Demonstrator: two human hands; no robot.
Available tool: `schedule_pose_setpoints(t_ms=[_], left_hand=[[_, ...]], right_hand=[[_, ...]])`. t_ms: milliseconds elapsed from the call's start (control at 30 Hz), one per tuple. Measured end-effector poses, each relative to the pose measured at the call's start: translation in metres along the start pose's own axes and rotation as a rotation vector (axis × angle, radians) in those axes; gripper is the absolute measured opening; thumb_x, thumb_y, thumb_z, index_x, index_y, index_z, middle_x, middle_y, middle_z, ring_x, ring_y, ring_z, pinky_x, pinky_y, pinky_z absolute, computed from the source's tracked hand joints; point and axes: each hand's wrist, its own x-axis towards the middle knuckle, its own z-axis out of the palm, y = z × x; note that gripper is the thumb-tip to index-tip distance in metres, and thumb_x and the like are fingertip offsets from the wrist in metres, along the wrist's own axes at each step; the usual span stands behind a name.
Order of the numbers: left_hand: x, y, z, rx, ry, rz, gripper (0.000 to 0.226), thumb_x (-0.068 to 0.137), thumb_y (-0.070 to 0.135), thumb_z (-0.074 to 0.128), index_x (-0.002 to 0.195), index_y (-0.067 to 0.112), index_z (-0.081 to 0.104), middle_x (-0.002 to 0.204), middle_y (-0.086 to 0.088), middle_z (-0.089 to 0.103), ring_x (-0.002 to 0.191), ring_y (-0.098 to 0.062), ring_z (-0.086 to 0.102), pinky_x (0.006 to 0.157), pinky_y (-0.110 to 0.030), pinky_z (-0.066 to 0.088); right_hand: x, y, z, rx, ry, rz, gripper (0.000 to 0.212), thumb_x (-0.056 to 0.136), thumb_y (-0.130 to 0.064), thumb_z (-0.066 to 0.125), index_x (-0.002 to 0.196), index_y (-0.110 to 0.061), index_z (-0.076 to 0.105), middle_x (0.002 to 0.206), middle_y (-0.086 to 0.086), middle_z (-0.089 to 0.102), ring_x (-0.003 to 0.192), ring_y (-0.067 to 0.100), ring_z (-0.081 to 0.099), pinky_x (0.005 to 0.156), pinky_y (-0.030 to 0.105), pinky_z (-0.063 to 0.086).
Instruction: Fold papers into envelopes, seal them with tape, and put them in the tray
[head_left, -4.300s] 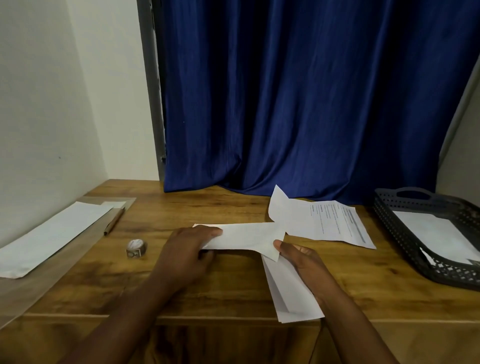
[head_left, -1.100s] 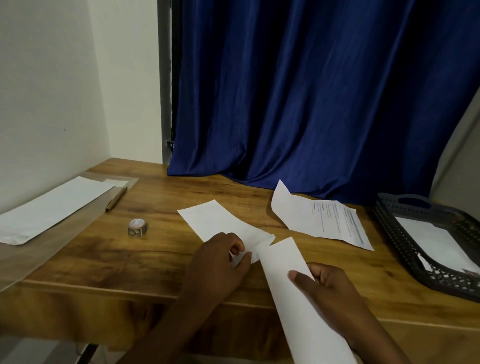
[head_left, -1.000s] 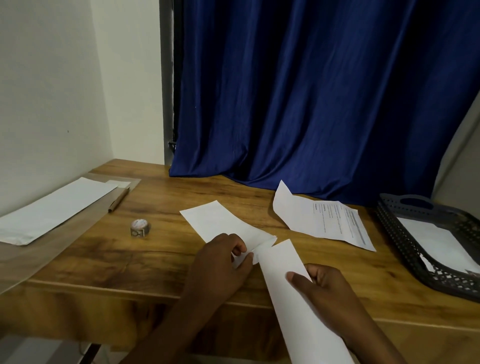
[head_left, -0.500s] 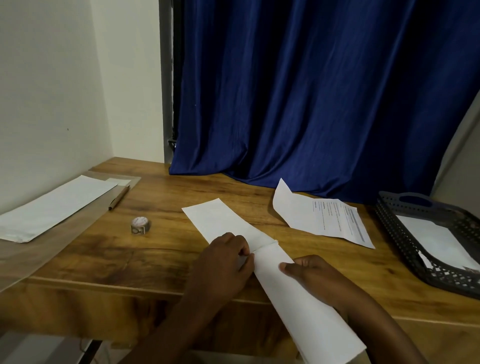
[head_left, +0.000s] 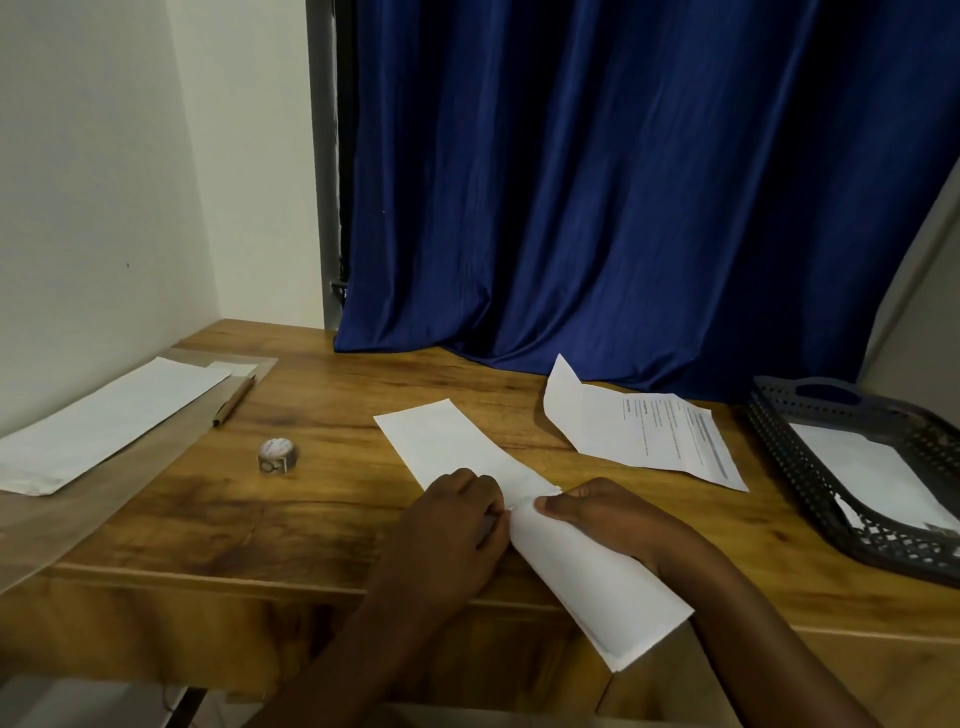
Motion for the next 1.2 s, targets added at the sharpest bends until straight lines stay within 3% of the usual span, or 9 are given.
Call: schedule_pose_setpoints(t_ms=[133, 200, 300, 467, 600, 800, 933, 1200], left_hand=[[0.0, 0.001, -0.001, -0.01, 0.005, -0.032, 0.022, 0.099, 0.045, 0.055, 0.108, 0.027, 0.062, 0.11, 0.012, 0.062, 0.093, -0.003, 0.051, 0.078, -0.009, 0.038], [-0.001, 0.0, -0.001, -0.011, 0.015, -0.042, 0.021, 0.099, 0.045, 0.054, 0.109, 0.028, 0.061, 0.111, 0.012, 0.062, 0.094, -0.002, 0.05, 0.079, -0.01, 0.036], [-0.001, -0.001, 0.0, -0.011, 0.026, -0.044, 0.021, 0.099, 0.043, 0.053, 0.11, 0.027, 0.06, 0.113, 0.011, 0.062, 0.095, -0.002, 0.049, 0.08, -0.011, 0.036], [0.001, -0.002, 0.002, -0.01, 0.049, -0.043, 0.019, 0.099, 0.04, 0.056, 0.109, 0.024, 0.062, 0.109, 0.008, 0.063, 0.093, -0.005, 0.051, 0.079, -0.014, 0.038], [0.0, -0.001, 0.001, -0.016, 0.05, -0.046, 0.016, 0.098, 0.038, 0.06, 0.104, 0.024, 0.063, 0.104, 0.008, 0.063, 0.091, -0.008, 0.055, 0.074, -0.014, 0.039], [-0.001, -0.001, -0.002, -0.029, 0.01, -0.051, 0.016, 0.099, 0.04, 0.057, 0.106, 0.026, 0.06, 0.108, 0.011, 0.061, 0.094, -0.004, 0.05, 0.078, -0.013, 0.038], [0.0, -0.002, -0.002, -0.038, 0.018, -0.055, 0.013, 0.098, 0.039, 0.059, 0.101, 0.027, 0.06, 0.103, 0.011, 0.061, 0.09, -0.004, 0.051, 0.075, -0.013, 0.04], [0.001, -0.003, 0.003, -0.046, 0.062, -0.1, 0.012, 0.097, 0.039, 0.06, 0.101, 0.028, 0.059, 0.103, 0.012, 0.061, 0.09, -0.005, 0.054, 0.076, -0.015, 0.045]], right_hand=[[-0.007, 0.008, 0.001, 0.014, 0.01, -0.023, 0.045, 0.086, -0.06, 0.065, 0.087, -0.016, 0.068, 0.085, 0.001, 0.07, 0.075, 0.014, 0.069, 0.062, 0.023, 0.05], [-0.021, 0.017, -0.002, 0.028, 0.015, -0.045, 0.042, 0.085, -0.059, 0.067, 0.08, -0.017, 0.068, 0.077, -0.002, 0.07, 0.063, 0.008, 0.068, 0.055, 0.019, 0.049], [-0.046, 0.037, -0.01, 0.102, -0.061, -0.086, 0.04, 0.084, -0.052, 0.07, 0.068, -0.015, 0.065, 0.069, 0.0, 0.071, 0.056, 0.01, 0.067, 0.057, 0.023, 0.05], [-0.065, 0.053, -0.024, 0.259, -0.212, -0.056, 0.032, 0.094, -0.034, 0.064, 0.095, -0.003, 0.072, 0.082, 0.025, 0.074, 0.05, 0.023, 0.065, 0.04, 0.023, 0.047], [-0.048, 0.045, -0.019, 0.284, -0.187, -0.068, 0.032, 0.096, -0.032, 0.062, 0.103, -0.002, 0.07, 0.075, 0.022, 0.072, 0.045, 0.018, 0.061, 0.038, 0.019, 0.043], [-0.012, 0.019, 0.0, 0.285, -0.107, -0.051, 0.033, 0.094, -0.036, 0.065, 0.099, -0.004, 0.071, 0.073, 0.021, 0.068, 0.043, 0.016, 0.054, 0.036, 0.018, 0.037], [-0.004, 0.012, 0.011, 0.363, -0.044, -0.084, 0.03, 0.095, -0.032, 0.065, 0.098, -0.002, 0.069, 0.062, 0.012, 0.067, 0.038, 0.013, 0.052, 0.034, 0.019, 0.036], [-0.034, 0.042, 0.002, 0.504, -0.119, -0.109, 0.03, 0.089, -0.028, 0.073, 0.088, 0.002, 0.071, 0.076, 0.019, 0.072, 0.053, 0.021, 0.064, 0.049, 0.026, 0.053]])
